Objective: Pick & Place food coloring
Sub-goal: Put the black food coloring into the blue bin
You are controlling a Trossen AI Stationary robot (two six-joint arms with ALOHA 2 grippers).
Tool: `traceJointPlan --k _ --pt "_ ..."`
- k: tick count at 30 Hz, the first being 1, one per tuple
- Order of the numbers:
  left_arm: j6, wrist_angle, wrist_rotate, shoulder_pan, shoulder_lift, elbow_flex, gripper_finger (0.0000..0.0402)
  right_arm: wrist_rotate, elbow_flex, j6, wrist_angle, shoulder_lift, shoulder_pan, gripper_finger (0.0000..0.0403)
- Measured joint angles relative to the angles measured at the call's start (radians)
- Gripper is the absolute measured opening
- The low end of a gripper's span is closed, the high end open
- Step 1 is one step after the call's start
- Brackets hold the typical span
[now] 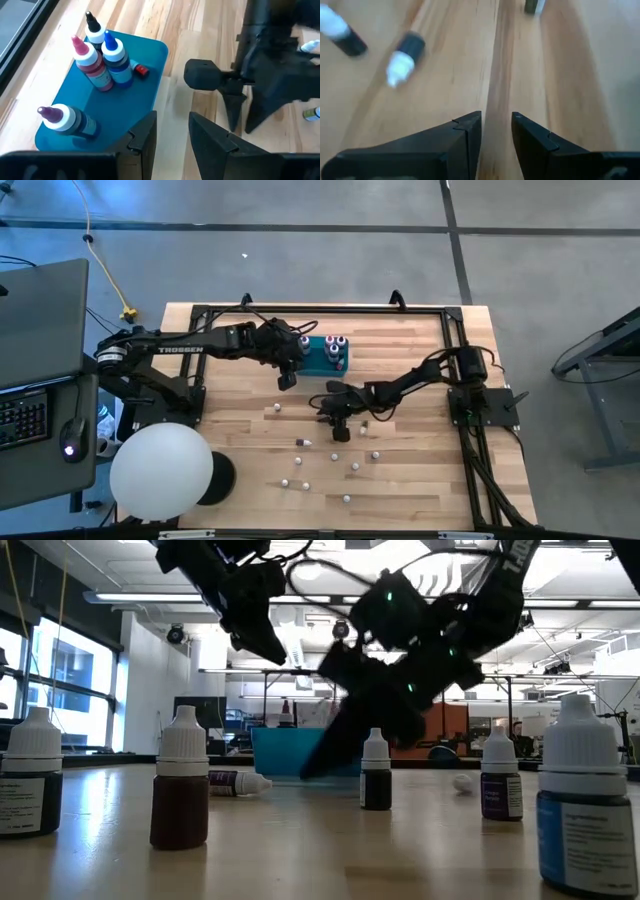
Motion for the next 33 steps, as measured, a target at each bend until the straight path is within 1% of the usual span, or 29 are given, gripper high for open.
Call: traceJointPlan --k 2,4,7,10,12,15,17,20,24,27,30,33 --pt "0.000 -0.005 0.000 0.000 0.000 0.000 0.0113 0.000 0.004 -0.028 -0.025 -0.051 0.000 0.0099" --pt "0.000 -0.006 0.000 0.000 0.000 0.000 0.0113 0.009 0.006 -0.051 -0.115 -0.115 0.000 0.0099" --pt "0.000 -0.006 0.000 0.000 0.000 0.000 0.0113 0.040 0.009 -0.060 -0.331 -0.241 0.002 0.0099" --pt "0.000 -0.006 0.000 0.000 0.000 0.000 0.0113 0.047 0.028 -0.060 -0.581 -0.394 0.009 0.0099" --pt "0.000 -0.006 0.000 0.000 0.000 0.000 0.0113 0.061 0.028 -0.027 -0.744 -0.477 0.021 0.0099" --pt "-0.005 -0.006 0.000 0.000 0.000 0.000 0.0113 0.108 0.028 0.063 -0.938 -0.555 0.054 0.0099" --pt "-0.007 -0.004 0.000 0.000 0.000 0.000 0.0113 0.115 0.021 0.057 -1.024 -0.578 0.083 0.0099" --pt "-0.009 0.009 0.001 0.000 0.000 0.000 0.0113 0.110 -0.032 0.019 -0.998 -0.577 0.118 0.0099" --pt "-0.031 0.025 0.001 0.000 0.000 0.000 0.0113 0.100 -0.116 0.141 -0.885 -0.562 0.142 0.0099" --pt "-0.034 0.025 0.002 0.000 0.000 0.000 0.0113 0.107 -0.190 0.186 -0.805 -0.561 0.161 0.0099" --pt "-0.034 0.024 0.002 0.000 0.000 0.000 0.0113 0.086 -0.271 0.241 -0.682 -0.560 0.182 0.0099" --pt "-0.034 0.024 0.002 0.000 0.000 0.000 0.0113 0.103 -0.357 0.261 -0.560 -0.556 0.196 0.0099"
